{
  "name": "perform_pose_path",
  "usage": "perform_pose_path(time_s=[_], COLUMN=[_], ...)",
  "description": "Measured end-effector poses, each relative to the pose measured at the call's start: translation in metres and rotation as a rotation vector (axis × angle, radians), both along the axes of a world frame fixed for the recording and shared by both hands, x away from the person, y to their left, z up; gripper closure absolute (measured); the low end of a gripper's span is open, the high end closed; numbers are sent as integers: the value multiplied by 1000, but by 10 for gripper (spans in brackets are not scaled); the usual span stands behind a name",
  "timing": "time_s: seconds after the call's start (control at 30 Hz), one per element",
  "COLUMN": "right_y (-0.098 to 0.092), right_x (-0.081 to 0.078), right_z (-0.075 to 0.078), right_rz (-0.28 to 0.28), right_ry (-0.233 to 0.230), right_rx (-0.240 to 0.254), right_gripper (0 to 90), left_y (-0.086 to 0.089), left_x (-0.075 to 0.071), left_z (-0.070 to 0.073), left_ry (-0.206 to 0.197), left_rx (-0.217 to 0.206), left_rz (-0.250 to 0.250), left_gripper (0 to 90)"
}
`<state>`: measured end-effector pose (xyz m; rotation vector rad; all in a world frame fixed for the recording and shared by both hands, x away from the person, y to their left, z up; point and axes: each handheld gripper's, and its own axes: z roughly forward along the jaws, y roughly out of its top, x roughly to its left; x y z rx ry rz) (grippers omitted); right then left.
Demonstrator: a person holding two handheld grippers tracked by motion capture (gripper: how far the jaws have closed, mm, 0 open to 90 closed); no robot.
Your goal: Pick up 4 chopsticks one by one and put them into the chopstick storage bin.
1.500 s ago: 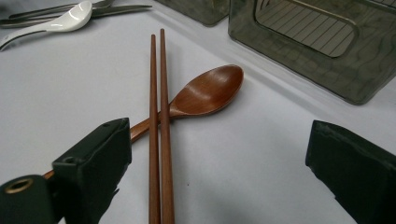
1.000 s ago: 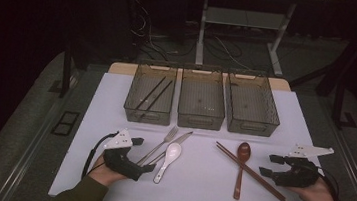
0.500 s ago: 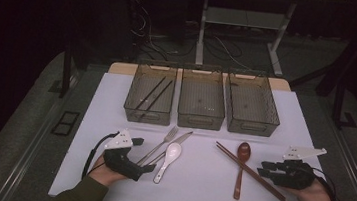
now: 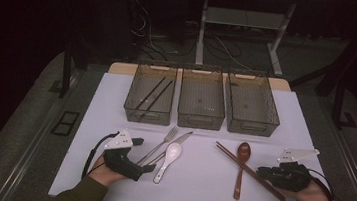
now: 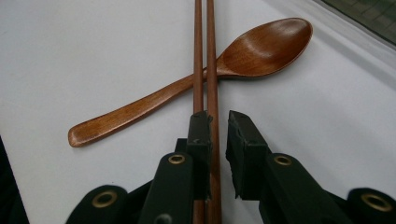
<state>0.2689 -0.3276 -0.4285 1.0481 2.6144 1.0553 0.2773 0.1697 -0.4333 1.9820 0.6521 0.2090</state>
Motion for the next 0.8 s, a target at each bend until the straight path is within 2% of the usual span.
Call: perform_pose_path(time_s=[0.8], right_y=[1], right_x=[2], right_z=[-5], right_rz=[9], right_ry=[14], right_rx=[-32], right_gripper=[795], left_y=[-1], left_x=[0], left_z=[0], left_ry=[-1], left_rx=[5], left_rz=[0], left_gripper=[0])
